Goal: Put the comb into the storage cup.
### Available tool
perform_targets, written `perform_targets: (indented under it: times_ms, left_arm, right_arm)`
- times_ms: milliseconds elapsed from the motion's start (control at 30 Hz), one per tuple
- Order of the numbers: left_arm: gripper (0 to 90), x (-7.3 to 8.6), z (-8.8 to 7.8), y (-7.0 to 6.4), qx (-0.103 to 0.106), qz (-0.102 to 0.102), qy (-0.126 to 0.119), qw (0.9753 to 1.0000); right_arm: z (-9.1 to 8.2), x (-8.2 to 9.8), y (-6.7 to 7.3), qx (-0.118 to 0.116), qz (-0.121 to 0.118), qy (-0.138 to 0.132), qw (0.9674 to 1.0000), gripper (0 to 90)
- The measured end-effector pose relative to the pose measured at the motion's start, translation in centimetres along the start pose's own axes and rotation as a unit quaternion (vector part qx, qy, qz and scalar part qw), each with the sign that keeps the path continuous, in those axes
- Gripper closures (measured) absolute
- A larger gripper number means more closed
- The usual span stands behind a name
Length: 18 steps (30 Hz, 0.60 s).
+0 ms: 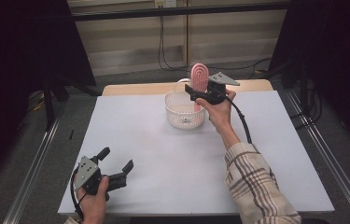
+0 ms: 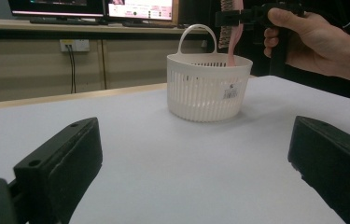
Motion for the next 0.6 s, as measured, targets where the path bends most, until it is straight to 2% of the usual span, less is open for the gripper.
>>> perform_targets:
  times_ms: [600]
  left_arm:
    - [2.9, 0.1, 0.0, 0.0, 0.002, 0.002, 0.004, 1.0]
  right_arm:
    - [0.2, 1.4, -0.5, 0.006, 0.012, 0.015, 0.9998, 19.1]
Point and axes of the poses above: each handheld gripper's, and its own axes: z roughly forward along the jaws, x roughly out of its underside, y roughly to its left, the point moved 10 cm from there along z, roughly forward along the jaws, and after that the axes turned 11 degrees about -y, right-handed, at the moved point
